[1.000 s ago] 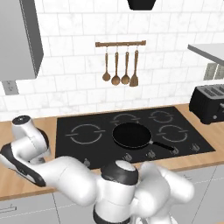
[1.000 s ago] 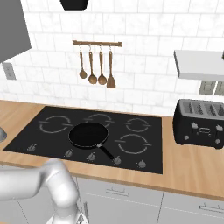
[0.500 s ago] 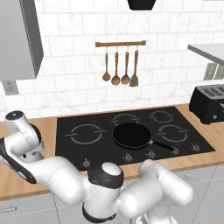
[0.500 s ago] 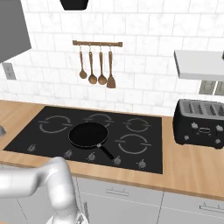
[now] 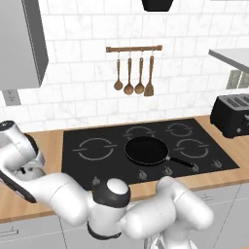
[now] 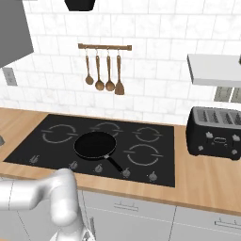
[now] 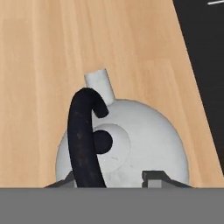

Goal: Pick the kettle from the counter and place it on a stove burner. Then turn the burner on.

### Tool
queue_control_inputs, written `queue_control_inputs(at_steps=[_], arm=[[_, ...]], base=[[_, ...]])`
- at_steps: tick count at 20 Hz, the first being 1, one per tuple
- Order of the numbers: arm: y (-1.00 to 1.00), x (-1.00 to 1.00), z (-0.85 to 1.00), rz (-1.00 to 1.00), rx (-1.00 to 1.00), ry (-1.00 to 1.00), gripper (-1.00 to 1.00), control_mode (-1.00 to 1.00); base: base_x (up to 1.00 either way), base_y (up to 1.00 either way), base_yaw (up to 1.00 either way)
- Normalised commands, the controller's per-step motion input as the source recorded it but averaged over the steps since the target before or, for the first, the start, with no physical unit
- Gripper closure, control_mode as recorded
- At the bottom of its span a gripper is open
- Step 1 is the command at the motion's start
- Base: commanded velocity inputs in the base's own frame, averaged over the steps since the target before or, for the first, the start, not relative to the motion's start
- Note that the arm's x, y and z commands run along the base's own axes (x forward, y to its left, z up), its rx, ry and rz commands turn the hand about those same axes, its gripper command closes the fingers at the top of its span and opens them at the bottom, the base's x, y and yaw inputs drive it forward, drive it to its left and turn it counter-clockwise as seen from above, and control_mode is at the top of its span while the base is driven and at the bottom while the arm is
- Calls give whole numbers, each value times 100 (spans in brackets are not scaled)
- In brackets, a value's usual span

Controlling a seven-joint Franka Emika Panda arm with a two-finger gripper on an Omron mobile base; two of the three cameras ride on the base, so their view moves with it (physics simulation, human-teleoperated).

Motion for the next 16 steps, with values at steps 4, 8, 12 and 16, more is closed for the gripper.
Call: queue_control_inputs(at_steps=[4,8,12,16], arm=[[-2,-45,-6,-13,-3,-21,100,-100],[-9,-37,1,-16,-3,-34,100,-100],[-13,-18,11,-15,0,-41,100,-100],[-28,-9,15,-17,0,-37,100,-100]], base=[[0,0,0],[0,0,0],[0,0,0],[0,0,0]])
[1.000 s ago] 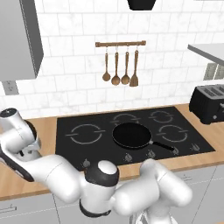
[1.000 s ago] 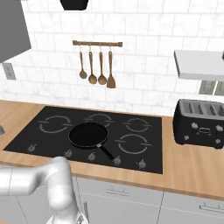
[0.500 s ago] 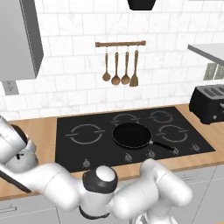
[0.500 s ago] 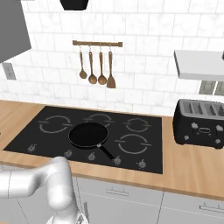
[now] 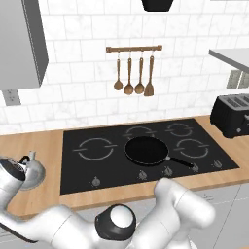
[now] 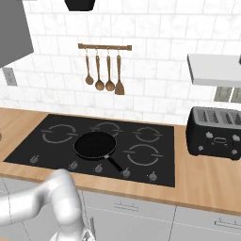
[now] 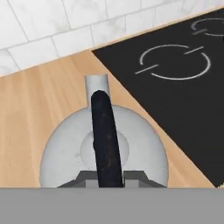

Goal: Pick the kettle from the counter and place it on a stove burner. Then turn the burner on.

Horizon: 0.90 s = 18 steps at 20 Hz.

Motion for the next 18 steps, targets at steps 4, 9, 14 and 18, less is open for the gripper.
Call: queue_control_inputs(at_steps=[4,9,14,18], arm=[[-49,-19,39,-16,0,-17,100,-100],[-65,-14,58,-18,6,-2,100,-100],[-75,0,55,-16,11,0,100,-100],[-75,0,17,-7,10,0,100,-100]], base=[[0,0,0],[0,0,0],[0,0,0],[0,0,0]])
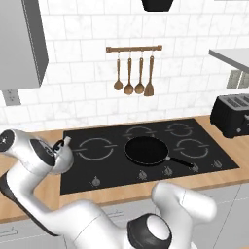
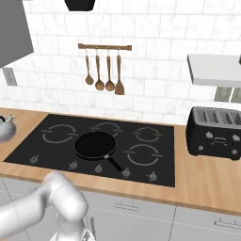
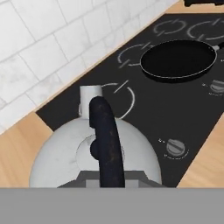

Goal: Pick the kettle from the counter and place it on a stove burner. Then turn the burner on.

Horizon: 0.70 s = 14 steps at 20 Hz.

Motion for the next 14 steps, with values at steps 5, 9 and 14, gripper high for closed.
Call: queue_control_inputs(at_steps=[5,9,14], arm=[[-83,-4,0,-5,3,3,100,-100],[-88,0,0,-3,0,0,100,-100],[-74,7,0,0,0,0,100,-100]], base=[[0,0,0],[0,0,0],[0,0,0]])
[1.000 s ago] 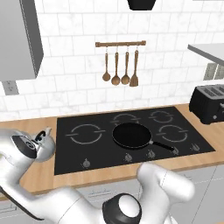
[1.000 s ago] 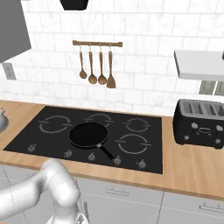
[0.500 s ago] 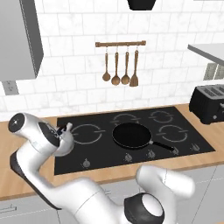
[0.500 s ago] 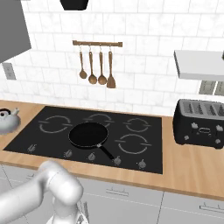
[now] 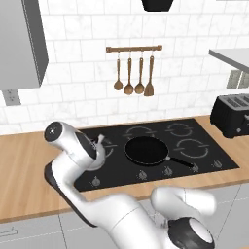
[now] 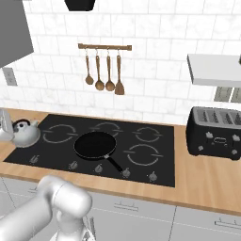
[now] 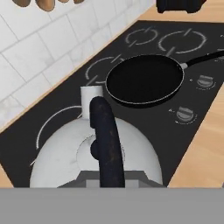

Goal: Pick the kettle from the counter and place it on a stove burner. Then turn the burner on.

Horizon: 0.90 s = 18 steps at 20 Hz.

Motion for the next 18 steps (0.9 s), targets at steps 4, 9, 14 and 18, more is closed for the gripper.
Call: queue_control_inputs(at_steps=[4,9,14,18], arm=[[-39,31,0,2,0,3,100,-100],[-17,37,-6,15,0,10,100,-100],[-17,28,-11,19,0,13,100,-100],[-13,30,-1,11,-1,1,100,-100]], base=[[0,0,0],[0,0,0],[0,0,0],[0,0,0]])
